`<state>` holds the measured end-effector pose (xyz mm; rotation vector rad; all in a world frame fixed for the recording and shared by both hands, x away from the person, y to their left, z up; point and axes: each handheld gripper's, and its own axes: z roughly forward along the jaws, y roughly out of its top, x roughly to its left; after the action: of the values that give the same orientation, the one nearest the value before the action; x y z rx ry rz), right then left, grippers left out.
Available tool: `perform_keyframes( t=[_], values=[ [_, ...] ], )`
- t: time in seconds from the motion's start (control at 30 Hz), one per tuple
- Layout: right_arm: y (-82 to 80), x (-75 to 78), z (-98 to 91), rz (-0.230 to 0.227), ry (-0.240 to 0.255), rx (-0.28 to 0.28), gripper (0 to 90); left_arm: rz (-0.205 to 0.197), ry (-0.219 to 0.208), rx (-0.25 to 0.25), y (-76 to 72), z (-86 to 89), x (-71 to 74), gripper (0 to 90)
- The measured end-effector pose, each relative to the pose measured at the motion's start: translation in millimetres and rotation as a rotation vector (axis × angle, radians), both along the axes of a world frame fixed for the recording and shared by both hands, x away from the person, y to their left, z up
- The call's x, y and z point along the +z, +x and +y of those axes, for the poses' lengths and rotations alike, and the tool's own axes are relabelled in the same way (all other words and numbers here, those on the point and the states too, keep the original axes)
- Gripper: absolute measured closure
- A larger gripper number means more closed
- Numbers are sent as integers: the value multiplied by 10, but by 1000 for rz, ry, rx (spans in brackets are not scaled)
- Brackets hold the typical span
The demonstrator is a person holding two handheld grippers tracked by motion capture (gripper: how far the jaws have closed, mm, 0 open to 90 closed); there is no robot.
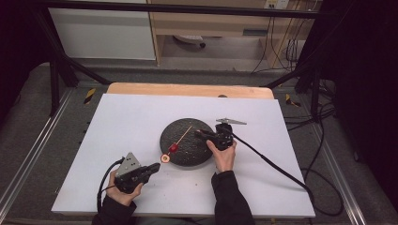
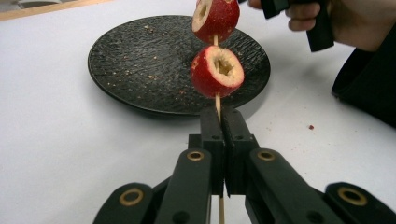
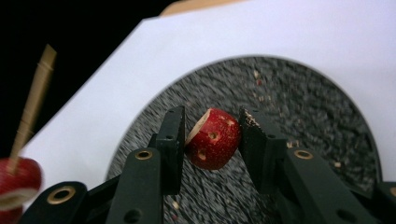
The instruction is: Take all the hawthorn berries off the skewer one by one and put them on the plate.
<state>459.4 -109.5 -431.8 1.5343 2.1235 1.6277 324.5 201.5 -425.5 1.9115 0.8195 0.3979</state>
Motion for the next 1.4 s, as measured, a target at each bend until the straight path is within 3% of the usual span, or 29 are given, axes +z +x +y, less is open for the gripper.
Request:
perform_keyframes(
  t=[0.23, 0.43, 0.53, 0.7, 0.9, 1.07, 1.4],
  values=[
    [-5, -186, 64, 36, -79, 23, 629, 5, 6, 0, 6, -5, -6, 883],
    [-15, -247, 85, 44, -110, 28, 621, 11, 9, 0, 10, -14, -14, 883],
    [-25, -235, 82, 37, -116, 28, 571, 11, 11, -1, 9, -17, -14, 883],
    [-101, -87, 46, -15, -102, 31, 471, 12, 12, 0, 9, -16, -14, 883],
    [-274, 124, 2, -85, -67, 63, 273, 12, 13, -1, 10, -29, -18, 883],
    [-402, 211, -15, -113, -61, 95, 118, 11, 16, -3, 11, -36, -19, 883],
    [-626, 187, 67, -136, -9, 120, 39, 16, 18, -6, 12, -61, -30, 883]
  ],
)
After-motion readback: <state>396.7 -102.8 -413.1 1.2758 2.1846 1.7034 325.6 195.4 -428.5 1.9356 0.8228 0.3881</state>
